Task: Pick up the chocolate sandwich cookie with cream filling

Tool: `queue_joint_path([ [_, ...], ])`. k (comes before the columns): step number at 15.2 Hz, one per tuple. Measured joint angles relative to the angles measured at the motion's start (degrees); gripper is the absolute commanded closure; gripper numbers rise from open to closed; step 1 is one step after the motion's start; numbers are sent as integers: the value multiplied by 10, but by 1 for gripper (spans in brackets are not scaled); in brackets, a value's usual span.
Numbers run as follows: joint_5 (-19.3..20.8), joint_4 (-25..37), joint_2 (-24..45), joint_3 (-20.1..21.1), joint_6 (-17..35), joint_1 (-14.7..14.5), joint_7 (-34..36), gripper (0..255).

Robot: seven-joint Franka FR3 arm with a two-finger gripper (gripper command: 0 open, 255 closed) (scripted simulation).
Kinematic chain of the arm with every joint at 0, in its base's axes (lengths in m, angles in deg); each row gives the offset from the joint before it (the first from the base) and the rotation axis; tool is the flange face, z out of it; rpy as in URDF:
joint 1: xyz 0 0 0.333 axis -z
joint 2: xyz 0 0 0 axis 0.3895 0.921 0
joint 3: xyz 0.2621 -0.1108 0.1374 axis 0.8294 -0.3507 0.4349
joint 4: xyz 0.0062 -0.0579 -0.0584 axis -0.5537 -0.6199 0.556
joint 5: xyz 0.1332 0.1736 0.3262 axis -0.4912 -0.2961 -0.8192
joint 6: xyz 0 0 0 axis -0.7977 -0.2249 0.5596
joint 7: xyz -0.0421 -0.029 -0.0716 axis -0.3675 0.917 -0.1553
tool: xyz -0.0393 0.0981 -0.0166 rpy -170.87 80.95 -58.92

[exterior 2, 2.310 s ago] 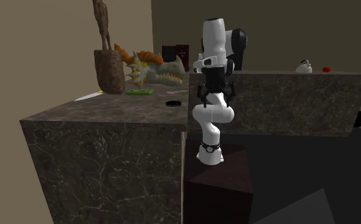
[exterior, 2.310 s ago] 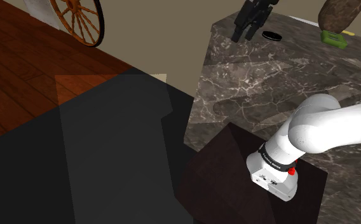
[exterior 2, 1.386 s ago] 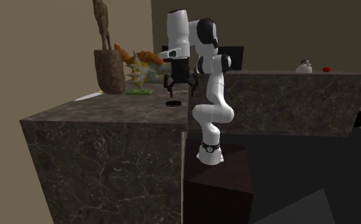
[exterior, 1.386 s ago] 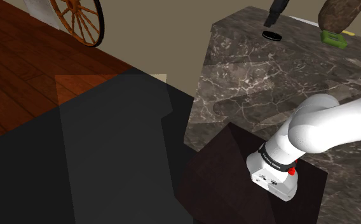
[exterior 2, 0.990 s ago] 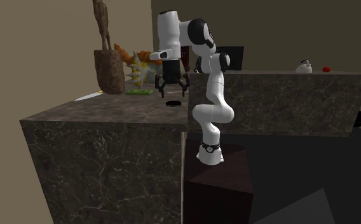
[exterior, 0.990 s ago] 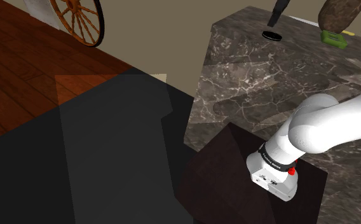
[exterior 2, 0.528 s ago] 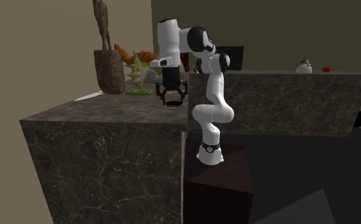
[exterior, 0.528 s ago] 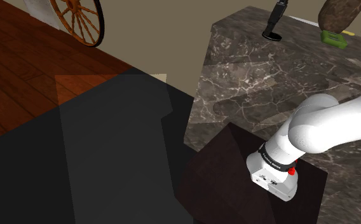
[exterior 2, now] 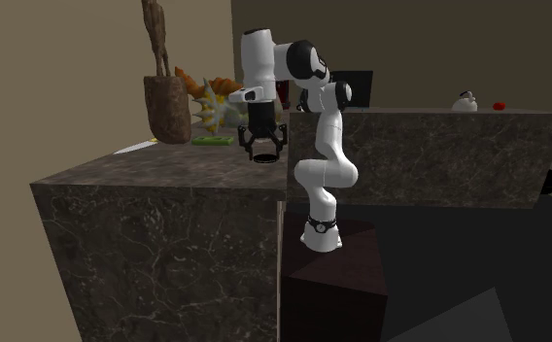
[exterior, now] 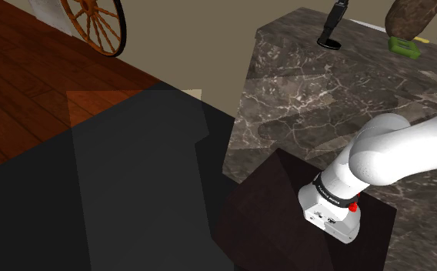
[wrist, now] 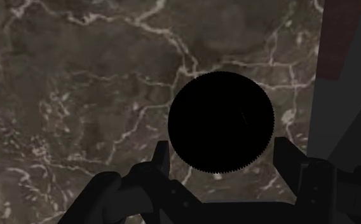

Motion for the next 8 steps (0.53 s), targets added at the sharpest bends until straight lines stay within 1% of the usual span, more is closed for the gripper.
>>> queue_joint_path([
  [3, -1, 11, 4, 0, -8, -1, -1, 255],
  [8, -6, 57, 18, 4, -41, -4, -2, 255],
])
